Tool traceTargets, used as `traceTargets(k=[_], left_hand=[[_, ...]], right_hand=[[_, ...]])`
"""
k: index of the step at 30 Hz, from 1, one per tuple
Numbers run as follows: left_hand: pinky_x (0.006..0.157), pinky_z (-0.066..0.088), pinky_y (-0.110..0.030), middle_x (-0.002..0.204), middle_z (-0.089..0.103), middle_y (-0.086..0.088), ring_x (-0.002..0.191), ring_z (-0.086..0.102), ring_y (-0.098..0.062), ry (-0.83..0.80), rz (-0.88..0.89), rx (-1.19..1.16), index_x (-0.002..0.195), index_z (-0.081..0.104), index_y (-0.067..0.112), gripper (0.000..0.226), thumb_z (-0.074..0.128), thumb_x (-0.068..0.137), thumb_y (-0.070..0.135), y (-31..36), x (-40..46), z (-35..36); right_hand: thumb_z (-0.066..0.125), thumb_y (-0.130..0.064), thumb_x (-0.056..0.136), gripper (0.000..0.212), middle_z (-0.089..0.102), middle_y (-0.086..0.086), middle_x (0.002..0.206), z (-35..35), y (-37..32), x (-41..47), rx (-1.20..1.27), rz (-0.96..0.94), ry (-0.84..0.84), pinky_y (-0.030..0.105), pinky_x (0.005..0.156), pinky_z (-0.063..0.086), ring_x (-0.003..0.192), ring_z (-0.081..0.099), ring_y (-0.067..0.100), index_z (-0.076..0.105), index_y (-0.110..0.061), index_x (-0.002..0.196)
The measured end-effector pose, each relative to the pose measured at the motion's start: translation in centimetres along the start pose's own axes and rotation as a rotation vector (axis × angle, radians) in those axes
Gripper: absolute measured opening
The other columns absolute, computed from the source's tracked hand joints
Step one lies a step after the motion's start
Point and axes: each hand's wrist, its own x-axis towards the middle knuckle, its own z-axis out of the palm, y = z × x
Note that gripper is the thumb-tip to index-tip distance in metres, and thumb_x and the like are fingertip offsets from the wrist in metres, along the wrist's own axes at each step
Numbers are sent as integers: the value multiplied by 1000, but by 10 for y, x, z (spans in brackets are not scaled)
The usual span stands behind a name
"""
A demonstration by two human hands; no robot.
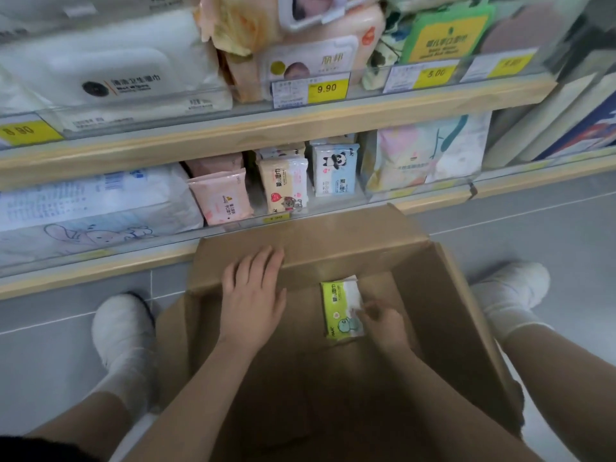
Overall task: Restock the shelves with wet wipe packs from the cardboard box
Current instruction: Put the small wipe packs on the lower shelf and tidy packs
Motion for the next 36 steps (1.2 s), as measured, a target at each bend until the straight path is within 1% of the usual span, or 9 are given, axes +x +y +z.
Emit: traceTargets(k=[4,9,14,16,18,22,27,32,36], left_hand=[[103,27,-43,132,52,-9,119,42,-24,75,4,14,136,45,12,59,61,82,31,-1,1,9],[101,28,-43,131,52,-9,118,41,-24,133,2,14,135,45,13,59,63,82,29,-1,2,15],[102,27,-43,131,51,-9,119,41,-24,123,-6,3,136,46,13,56,59,84,31,0,1,10],[104,27,-44,133,50,-8,121,42,-24,92,-15,-23,136,44,14,57,58,84,32,2,-1,5],[106,27,-44,134,50,-7,123,43,-24,63,-25,-75,137,43,14,56,56,86,31,4,-3,-1],[108,28,-43,134,50,-5,123,43,-21,62,-52,-212,133,47,16,47,47,89,31,7,-13,-13],[96,41,-36,114,57,-3,109,47,-18,103,-62,-349,113,58,15,34,45,88,35,22,-46,-31],[75,55,-35,101,66,12,84,65,-7,-128,-384,-822,117,45,25,34,57,89,42,38,-57,-40],[70,56,-37,91,69,11,77,67,-6,-111,-415,-897,108,51,23,25,61,88,34,34,-54,-35]], right_hand=[[67,-23,86,32,64,9,105,20,-1,14,-20,48,44,21,67,36,93,60,23,60,-5,111],[67,-19,84,15,56,4,88,23,-1,24,-61,43,28,23,61,36,80,54,20,53,-14,86],[69,-16,81,12,64,3,84,13,-1,25,-20,107,13,11,46,38,68,57,11,58,-13,79],[74,-14,76,18,69,7,82,8,-4,21,58,136,8,29,61,55,74,65,19,58,-12,69],[78,-12,72,24,68,8,78,0,-8,15,138,145,-24,40,70,58,76,68,24,56,-13,63],[77,-5,73,26,61,5,67,-17,-26,-13,261,51,-130,22,56,48,61,57,18,54,-13,64],[70,4,77,20,64,8,77,-30,-57,-51,540,-84,-312,16,43,37,46,49,10,56,-10,80],[67,4,80,20,71,2,80,-35,-78,-75,598,-180,-469,14,44,40,50,59,4,63,-7,96],[70,-2,80,18,72,-7,77,-32,-76,-71,532,-184,-449,15,49,43,54,55,7,66,-13,94]])
